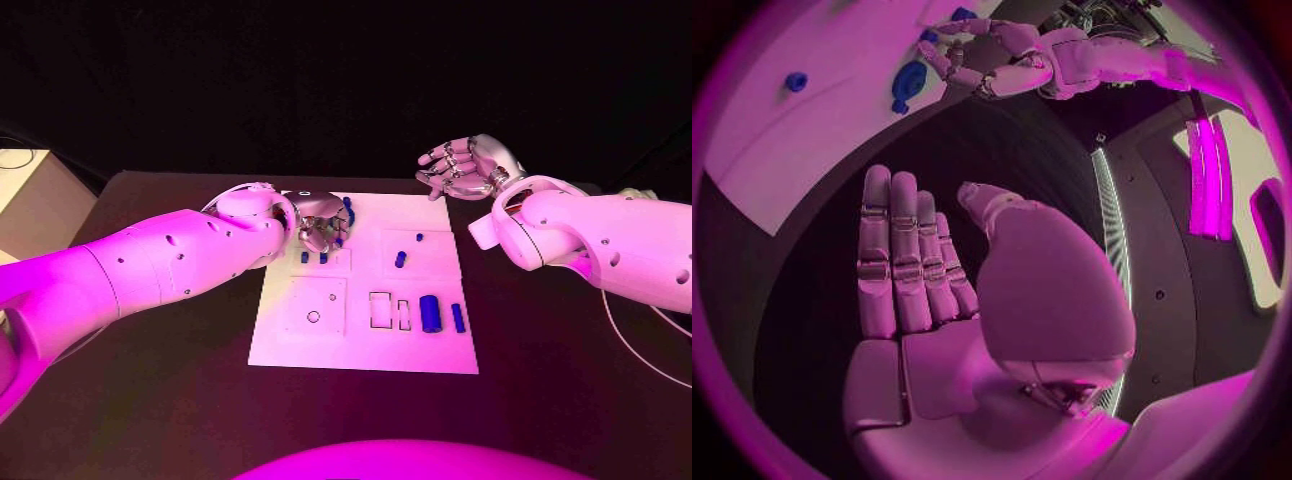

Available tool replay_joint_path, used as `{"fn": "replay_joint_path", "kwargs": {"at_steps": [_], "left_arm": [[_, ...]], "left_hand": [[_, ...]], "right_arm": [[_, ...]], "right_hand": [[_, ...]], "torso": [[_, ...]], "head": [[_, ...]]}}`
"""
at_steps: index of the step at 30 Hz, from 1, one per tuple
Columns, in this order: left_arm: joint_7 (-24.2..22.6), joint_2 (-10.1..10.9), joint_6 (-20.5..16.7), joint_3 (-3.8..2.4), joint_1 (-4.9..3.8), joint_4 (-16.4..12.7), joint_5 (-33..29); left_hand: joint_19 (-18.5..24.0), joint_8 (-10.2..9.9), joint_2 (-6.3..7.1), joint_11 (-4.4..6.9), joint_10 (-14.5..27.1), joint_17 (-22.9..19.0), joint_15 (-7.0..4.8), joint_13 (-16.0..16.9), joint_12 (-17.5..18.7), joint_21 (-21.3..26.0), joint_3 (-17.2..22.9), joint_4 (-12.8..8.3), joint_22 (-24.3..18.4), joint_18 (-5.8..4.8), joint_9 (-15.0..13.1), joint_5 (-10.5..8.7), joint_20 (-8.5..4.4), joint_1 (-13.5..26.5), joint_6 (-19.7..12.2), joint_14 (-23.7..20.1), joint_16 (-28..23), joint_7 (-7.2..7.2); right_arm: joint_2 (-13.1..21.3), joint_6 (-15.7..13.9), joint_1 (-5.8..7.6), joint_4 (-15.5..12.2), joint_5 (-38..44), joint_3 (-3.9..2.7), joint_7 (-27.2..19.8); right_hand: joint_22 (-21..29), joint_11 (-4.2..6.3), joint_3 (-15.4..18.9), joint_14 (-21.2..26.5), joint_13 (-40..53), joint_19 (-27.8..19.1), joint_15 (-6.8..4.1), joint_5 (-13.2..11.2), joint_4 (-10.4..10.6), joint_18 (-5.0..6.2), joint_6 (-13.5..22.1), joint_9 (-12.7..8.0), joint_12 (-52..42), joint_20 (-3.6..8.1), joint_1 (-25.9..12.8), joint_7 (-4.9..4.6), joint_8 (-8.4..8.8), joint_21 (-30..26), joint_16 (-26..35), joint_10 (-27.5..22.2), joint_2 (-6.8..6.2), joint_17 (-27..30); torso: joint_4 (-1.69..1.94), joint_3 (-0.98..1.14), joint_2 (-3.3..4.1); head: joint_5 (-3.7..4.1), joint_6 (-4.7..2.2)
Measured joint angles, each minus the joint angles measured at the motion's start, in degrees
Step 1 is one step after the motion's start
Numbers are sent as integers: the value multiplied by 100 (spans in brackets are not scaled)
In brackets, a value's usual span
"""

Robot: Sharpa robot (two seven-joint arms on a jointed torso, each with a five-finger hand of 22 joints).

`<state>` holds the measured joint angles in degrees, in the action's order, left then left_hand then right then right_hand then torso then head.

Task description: Assemble the parts on the task board

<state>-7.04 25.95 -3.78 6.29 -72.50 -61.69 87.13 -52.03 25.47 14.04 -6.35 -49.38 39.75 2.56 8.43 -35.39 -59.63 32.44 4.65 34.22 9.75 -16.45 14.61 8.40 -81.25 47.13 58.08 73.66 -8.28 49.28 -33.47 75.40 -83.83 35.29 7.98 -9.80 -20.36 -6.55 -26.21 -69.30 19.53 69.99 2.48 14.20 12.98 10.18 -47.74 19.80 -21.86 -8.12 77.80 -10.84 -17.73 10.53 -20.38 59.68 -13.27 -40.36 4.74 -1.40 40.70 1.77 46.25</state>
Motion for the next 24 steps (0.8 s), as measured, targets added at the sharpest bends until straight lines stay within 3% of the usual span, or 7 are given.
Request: {"fn": "replay_joint_path", "kwargs": {"at_steps": [10,19,24], "left_arm": [[22,-15,0,-4,1,38,0],[14,-28,1,-2,4,38,3],[6,-36,1,-2,4,48,3]], "left_hand": [[22,-24,-53,-20,-63,21,20,-29,28,-85,53,-53,60,-1,16,0,22,7,100,20,92,-10],[72,-68,-214,144,-494,525,-111,-30,94,-371,214,-214,242,-1,5,-64,-34,-60,469,499,438,22],[53,-133,-250,142,-555,575,-112,-65,199,-422,220,-220,285,-1,-12,-80,-53,-24,472,541,460,22]], "right_arm": [[-5,-13,0,9,-60,0,-58],[-13,-12,0,14,-83,1,-70],[-15,-9,0,15,-88,1,-71]], "right_hand": [[29,0,0,0,-39,21,0,0,0,0,1,-8,37,-21,0,1,0,-32,39,0,0,7],[49,-1,0,0,-69,21,0,0,0,0,1,-8,37,-21,1,1,0,-32,70,0,0,7],[49,-1,0,0,-68,21,-1,0,0,0,2,-8,37,-20,1,2,0,-32,70,0,-1,7]], "torso": [[0,2,4],[2,2,-1],[2,2,-2]], "head": [[3,5],[3,11],[1,12]]}}
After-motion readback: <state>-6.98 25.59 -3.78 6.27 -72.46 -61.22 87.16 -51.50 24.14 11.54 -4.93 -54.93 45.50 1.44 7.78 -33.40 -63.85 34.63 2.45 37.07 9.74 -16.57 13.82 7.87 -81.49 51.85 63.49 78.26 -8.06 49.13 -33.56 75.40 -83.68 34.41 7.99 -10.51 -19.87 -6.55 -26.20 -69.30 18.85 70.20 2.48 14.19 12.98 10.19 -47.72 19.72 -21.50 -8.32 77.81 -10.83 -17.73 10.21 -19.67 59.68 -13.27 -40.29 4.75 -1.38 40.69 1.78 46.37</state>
